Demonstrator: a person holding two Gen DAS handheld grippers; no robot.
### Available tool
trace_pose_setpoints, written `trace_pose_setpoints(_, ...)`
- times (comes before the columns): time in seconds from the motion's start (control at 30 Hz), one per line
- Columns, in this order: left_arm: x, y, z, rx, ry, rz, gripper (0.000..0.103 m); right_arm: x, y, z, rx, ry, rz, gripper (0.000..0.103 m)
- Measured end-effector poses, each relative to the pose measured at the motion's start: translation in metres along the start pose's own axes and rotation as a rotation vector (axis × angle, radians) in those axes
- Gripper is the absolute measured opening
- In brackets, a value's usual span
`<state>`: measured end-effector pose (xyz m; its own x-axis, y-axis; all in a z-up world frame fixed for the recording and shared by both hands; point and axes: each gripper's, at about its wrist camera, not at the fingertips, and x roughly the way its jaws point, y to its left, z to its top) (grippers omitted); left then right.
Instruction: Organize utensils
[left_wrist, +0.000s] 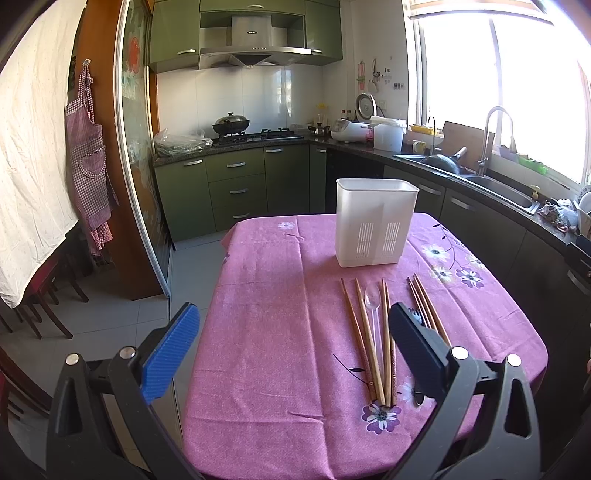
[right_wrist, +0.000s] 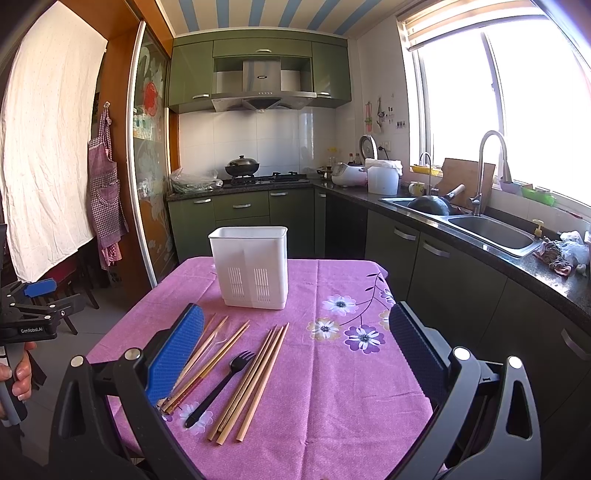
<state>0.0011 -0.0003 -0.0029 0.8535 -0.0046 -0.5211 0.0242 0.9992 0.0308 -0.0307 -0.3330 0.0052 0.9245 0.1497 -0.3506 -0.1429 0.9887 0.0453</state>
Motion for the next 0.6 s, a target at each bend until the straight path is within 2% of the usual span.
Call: trace_pose_setpoints(0.6,0.0009,-0.0016,-0.0001,0.005,0.0,-0.001,0.097,0.0006,0.0004,-0.0018,-0.001,-0.001,0.0,0.099)
